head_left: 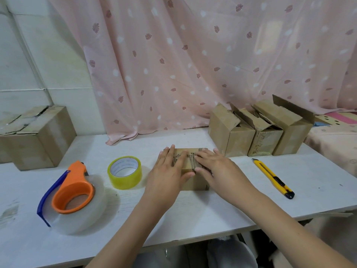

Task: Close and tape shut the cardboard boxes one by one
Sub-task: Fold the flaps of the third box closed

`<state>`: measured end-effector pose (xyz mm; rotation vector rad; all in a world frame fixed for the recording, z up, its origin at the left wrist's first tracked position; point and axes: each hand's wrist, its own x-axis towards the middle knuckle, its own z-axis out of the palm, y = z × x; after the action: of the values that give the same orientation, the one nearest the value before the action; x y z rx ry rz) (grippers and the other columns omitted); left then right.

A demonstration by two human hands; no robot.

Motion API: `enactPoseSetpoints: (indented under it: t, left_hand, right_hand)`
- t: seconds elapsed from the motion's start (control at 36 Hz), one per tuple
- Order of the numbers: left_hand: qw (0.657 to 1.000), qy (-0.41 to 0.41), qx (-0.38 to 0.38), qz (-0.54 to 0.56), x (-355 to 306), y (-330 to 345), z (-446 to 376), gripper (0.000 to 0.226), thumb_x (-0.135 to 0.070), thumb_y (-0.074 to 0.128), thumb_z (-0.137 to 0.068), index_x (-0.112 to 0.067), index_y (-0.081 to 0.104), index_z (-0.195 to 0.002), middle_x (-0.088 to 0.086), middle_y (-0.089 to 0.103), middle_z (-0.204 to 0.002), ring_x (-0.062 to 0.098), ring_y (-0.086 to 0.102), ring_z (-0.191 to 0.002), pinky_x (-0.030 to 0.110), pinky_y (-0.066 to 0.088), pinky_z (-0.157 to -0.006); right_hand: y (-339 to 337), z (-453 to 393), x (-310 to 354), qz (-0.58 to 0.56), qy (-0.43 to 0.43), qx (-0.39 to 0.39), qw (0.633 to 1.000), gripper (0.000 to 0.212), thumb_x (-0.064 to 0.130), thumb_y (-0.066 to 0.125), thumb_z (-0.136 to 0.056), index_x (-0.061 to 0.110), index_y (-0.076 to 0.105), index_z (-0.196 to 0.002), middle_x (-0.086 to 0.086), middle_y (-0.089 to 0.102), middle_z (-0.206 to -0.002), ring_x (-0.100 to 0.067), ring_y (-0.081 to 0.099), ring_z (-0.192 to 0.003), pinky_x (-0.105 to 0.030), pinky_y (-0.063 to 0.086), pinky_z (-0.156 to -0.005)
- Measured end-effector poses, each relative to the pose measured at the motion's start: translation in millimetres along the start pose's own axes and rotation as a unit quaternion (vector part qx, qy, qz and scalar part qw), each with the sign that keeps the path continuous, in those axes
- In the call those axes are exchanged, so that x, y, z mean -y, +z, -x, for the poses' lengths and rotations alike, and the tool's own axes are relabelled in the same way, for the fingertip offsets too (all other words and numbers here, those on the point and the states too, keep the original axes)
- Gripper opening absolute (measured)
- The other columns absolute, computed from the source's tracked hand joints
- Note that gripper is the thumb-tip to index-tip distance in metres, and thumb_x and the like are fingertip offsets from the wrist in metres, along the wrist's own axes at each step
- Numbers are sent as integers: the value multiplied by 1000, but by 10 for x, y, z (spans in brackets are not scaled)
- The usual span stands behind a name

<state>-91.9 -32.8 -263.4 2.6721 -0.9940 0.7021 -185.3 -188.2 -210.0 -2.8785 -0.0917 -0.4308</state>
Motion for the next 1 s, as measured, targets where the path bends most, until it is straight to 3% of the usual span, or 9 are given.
enactPoseSetpoints:
  t: [0.08,0.19,0.25,0.47,0.56,0.61,0.67,0.83,1.0]
  left_hand:
    - [1000,0,-3,7,0,3,2,67,-60,32,-90,-16,67,-129,23,59,-135,36,61,-121,44,49,-98]
    - [1000,0,0,14,1,-2,-12,68,-60,34,-88,-15,68,-127,22,61,-133,36,63,-119,45,53,-94]
    - [1000,1,-4,11,-2,1,-12,69,-60,34,-88,-14,68,-127,22,62,-132,35,63,-118,44,53,-93]
    - [999,22,-26,12,1,21,-9,67,-59,35,-90,-15,67,-129,25,61,-131,38,63,-118,48,52,-94]
    - [999,20,-33,12,-4,25,7,69,-59,32,-92,-12,63,-133,24,60,-133,38,61,-121,46,51,-96]
    - [999,17,-38,10,-11,29,28,72,-59,31,-93,-9,56,-139,24,56,-138,37,56,-128,46,48,-101]
    - [999,24,-41,5,-6,30,47,74,-58,30,-95,-7,49,-144,23,51,-144,37,49,-135,47,45,-106]
    - [999,33,-36,14,-1,-7,61,74,-56,31,-95,-2,49,-143,20,56,-139,34,54,-130,45,40,-108]
    - [997,50,-43,33,37,6,84,72,-54,37,-91,1,42,-138,22,54,-141,35,55,-129,42,35,-109]
  right_hand:
    - [-7,-14,33,33,14,25,999,41,32,37,-108,16,50,-144,2,40,-156,-16,22,-151,-31,26,-120]
    - [-37,-26,108,78,-12,42,996,44,27,27,-111,11,41,-149,-1,33,-160,-15,15,-153,-8,-14,-105]
    - [-44,-8,118,79,-8,45,996,45,27,25,-111,12,39,-151,0,32,-161,-14,15,-152,-6,-16,-98]
    - [69,29,73,73,-26,12,997,42,28,31,-110,11,46,-145,0,39,-156,-16,20,-151,-24,27,-113]
    - [130,35,45,87,-37,-10,995,39,23,36,-109,10,49,-144,0,40,-156,-16,25,-150,-19,24,-115]
    - [144,19,70,102,-30,-70,992,27,12,58,-96,3,68,-119,-10,65,-131,-25,57,-129,-25,31,-107]
    - [214,9,47,118,-35,-117,985,24,8,77,-80,4,74,-104,-11,73,-109,-29,69,-109,-37,36,-102]
    - [419,24,78,137,-1,-75,988,64,7,91,-62,6,69,-121,-13,68,-127,-31,62,-123,-39,44,-103]
    - [436,62,91,137,-6,-74,988,71,10,93,-55,7,70,-122,-9,68,-127,-26,64,-120,-34,39,-102]
